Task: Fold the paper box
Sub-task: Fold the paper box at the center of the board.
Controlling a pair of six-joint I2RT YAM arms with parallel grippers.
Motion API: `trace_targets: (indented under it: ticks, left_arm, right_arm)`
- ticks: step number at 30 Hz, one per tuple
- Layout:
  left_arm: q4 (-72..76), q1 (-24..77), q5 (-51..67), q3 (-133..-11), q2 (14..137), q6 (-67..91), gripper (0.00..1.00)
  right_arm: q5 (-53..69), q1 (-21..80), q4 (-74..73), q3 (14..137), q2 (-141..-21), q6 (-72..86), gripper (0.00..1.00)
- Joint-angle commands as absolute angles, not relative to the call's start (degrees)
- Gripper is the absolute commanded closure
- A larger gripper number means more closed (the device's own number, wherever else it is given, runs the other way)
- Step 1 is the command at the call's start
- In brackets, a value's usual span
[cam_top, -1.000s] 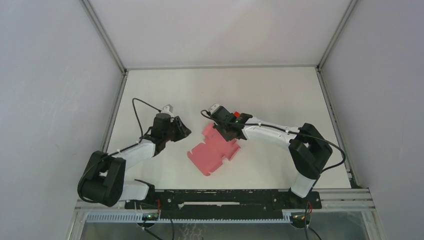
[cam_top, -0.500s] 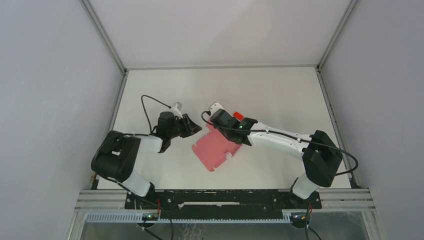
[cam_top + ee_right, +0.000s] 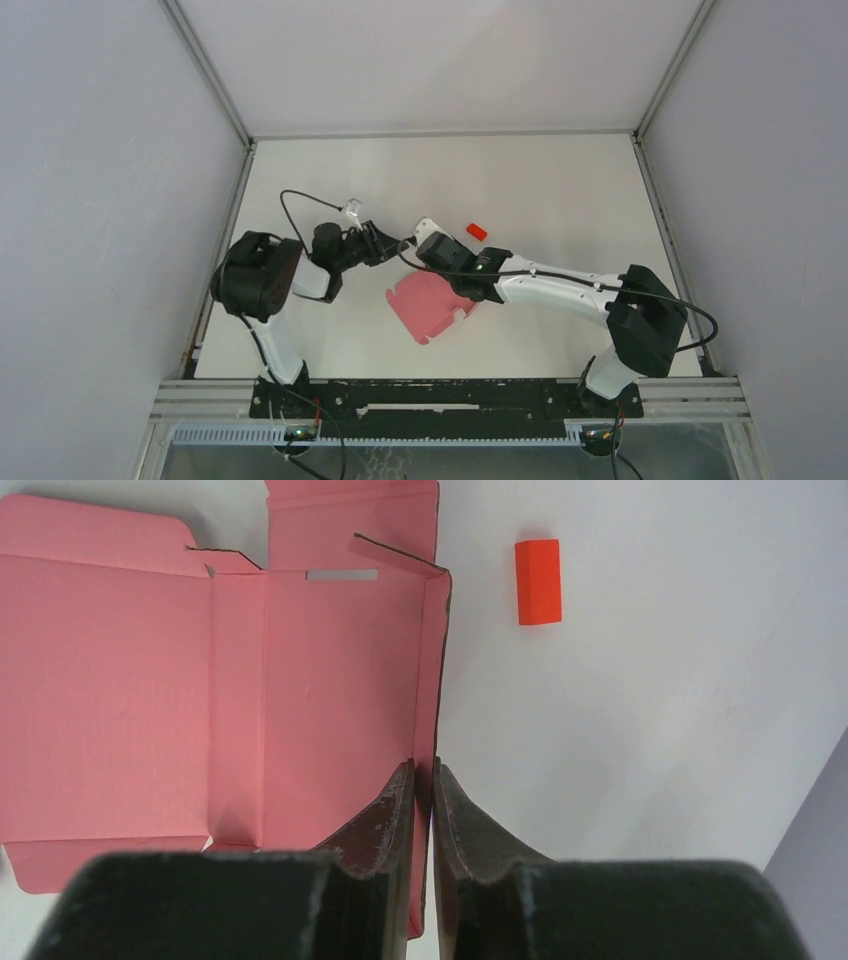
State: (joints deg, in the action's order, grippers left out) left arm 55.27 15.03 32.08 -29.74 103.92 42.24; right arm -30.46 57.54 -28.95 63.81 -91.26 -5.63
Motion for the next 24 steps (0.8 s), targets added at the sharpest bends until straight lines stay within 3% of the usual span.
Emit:
trace_targets:
  ticks: [1, 24]
  left_arm:
    - [71.14, 12.58, 38.41, -32.29, 110.24, 49.52, 0.59]
    - [79.52, 15.40, 43.91, -37.88, 120.50, 54.78, 0.62]
  right_arm:
    - [-32.87, 59.05, -25.08, 62.96, -87.21, -7.77, 0.82]
    - [-31.78, 60.13, -21.99, 62.05, -89.03, -10.37, 0.81]
